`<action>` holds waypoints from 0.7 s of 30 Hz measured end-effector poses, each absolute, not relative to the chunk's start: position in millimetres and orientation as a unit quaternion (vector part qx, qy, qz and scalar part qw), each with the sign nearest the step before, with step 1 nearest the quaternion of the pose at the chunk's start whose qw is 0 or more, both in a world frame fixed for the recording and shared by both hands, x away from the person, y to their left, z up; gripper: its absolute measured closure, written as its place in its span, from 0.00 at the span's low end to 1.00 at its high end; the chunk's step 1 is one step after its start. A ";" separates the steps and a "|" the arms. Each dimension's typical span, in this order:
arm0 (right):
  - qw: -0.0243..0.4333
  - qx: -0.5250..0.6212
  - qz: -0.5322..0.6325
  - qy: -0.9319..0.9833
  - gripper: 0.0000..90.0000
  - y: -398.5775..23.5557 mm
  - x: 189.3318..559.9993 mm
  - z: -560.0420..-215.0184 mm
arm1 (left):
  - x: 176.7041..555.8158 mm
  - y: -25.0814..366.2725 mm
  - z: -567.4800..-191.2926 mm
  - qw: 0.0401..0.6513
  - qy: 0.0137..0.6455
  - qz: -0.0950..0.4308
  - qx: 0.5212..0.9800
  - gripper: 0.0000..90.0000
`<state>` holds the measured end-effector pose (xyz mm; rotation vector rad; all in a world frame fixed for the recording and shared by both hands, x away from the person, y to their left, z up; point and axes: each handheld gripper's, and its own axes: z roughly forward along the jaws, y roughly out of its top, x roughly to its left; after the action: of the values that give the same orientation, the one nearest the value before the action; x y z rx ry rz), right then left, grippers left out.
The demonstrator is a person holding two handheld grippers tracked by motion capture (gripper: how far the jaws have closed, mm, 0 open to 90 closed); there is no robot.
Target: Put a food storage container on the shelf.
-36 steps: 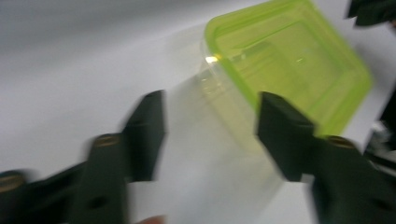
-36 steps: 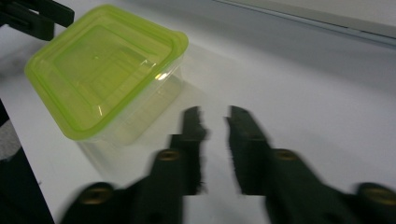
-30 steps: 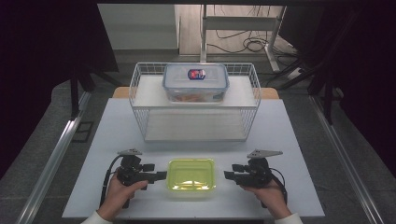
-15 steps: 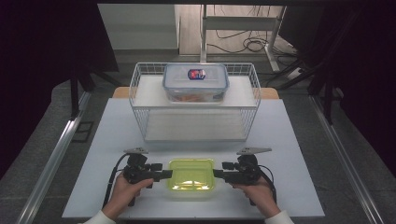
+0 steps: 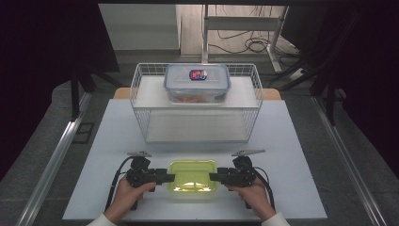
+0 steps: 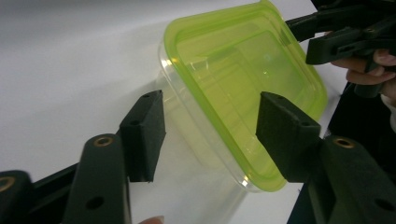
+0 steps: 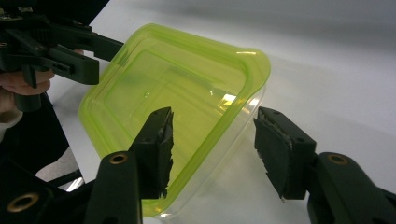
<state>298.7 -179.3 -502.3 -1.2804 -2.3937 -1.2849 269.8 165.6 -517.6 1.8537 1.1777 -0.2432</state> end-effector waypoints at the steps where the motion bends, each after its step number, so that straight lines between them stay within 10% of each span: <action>1: 0.071 -0.426 -0.427 -0.795 0.55 -178.7 298.5 -503.1 | 269.7 164.9 -517.7 0.451 0.474 -0.102 0.749 0.49; 21: 0.085 -0.436 -0.433 -0.784 0.76 -180.3 294.0 -506.5 | 261.8 160.0 -518.2 0.450 0.455 -0.085 0.764 0.75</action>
<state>294.0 -180.3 -506.5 -1.3013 -2.3373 -1.2921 261.8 160.0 -518.2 1.8877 1.1238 -0.2109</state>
